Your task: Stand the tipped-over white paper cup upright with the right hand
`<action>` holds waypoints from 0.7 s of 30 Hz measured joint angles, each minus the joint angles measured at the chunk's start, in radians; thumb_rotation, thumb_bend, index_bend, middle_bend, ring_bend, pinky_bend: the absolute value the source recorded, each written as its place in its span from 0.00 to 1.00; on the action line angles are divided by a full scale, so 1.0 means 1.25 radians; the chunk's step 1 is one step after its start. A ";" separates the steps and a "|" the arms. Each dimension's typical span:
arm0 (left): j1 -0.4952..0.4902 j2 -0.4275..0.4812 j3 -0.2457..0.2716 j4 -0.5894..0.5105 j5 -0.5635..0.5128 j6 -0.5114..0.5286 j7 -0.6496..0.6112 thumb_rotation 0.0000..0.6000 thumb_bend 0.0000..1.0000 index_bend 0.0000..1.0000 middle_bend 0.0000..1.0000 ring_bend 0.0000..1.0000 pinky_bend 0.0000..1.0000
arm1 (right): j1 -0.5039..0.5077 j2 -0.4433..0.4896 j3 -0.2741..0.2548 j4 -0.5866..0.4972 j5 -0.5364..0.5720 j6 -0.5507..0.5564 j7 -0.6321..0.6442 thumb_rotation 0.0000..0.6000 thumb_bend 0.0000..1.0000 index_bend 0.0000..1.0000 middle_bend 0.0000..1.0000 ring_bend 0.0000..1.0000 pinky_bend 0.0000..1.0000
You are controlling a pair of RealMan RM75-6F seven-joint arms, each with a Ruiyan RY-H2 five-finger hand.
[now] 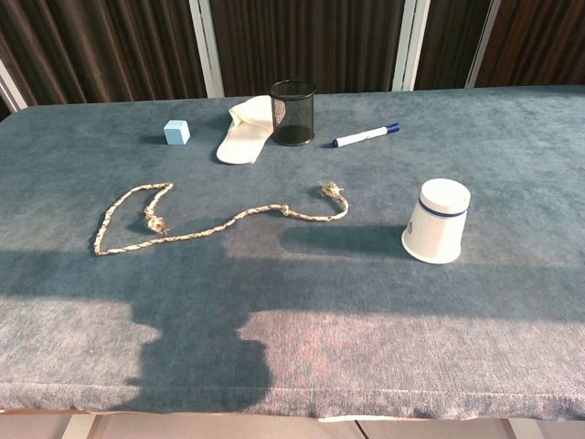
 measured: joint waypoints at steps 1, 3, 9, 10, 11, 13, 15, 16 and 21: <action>0.001 0.000 0.000 0.000 0.001 0.002 0.000 1.00 0.34 0.21 0.18 0.12 0.29 | 0.000 -0.002 0.000 -0.001 -0.001 -0.004 -0.002 1.00 0.11 0.10 0.14 0.06 0.15; 0.002 0.001 0.001 0.000 0.003 0.004 -0.001 1.00 0.34 0.21 0.18 0.12 0.29 | 0.003 -0.008 0.000 0.001 -0.005 -0.013 -0.005 1.00 0.11 0.10 0.14 0.06 0.15; 0.001 0.002 0.002 -0.002 0.005 0.002 -0.004 1.00 0.34 0.21 0.18 0.12 0.29 | 0.028 -0.020 0.003 0.008 -0.012 -0.062 -0.011 1.00 0.11 0.12 0.14 0.06 0.15; 0.001 0.002 0.002 -0.002 0.005 0.001 -0.004 1.00 0.34 0.21 0.18 0.12 0.29 | 0.035 -0.021 0.003 0.008 -0.012 -0.076 -0.011 1.00 0.11 0.12 0.14 0.06 0.15; 0.001 0.003 0.003 -0.001 0.005 0.000 -0.005 1.00 0.34 0.21 0.18 0.12 0.29 | 0.046 -0.021 0.005 0.009 -0.012 -0.098 -0.011 1.00 0.11 0.12 0.14 0.06 0.15; 0.001 0.004 0.004 -0.002 0.005 -0.002 -0.007 1.00 0.34 0.21 0.18 0.12 0.29 | 0.068 -0.026 0.009 0.014 -0.011 -0.136 -0.007 1.00 0.11 0.14 0.14 0.08 0.15; 0.002 0.006 0.003 -0.004 0.003 0.000 -0.008 1.00 0.34 0.22 0.18 0.12 0.29 | 0.096 -0.037 0.018 0.025 -0.002 -0.184 -0.003 1.00 0.11 0.17 0.15 0.09 0.17; 0.003 0.007 0.004 -0.004 0.004 0.001 -0.008 1.00 0.34 0.22 0.18 0.12 0.29 | 0.109 -0.045 0.023 0.033 0.005 -0.205 -0.003 1.00 0.11 0.18 0.16 0.11 0.19; 0.008 0.012 0.005 -0.008 0.005 0.008 -0.009 1.00 0.34 0.22 0.18 0.12 0.29 | 0.175 -0.119 0.052 0.100 0.055 -0.296 -0.006 1.00 0.12 0.23 0.20 0.15 0.25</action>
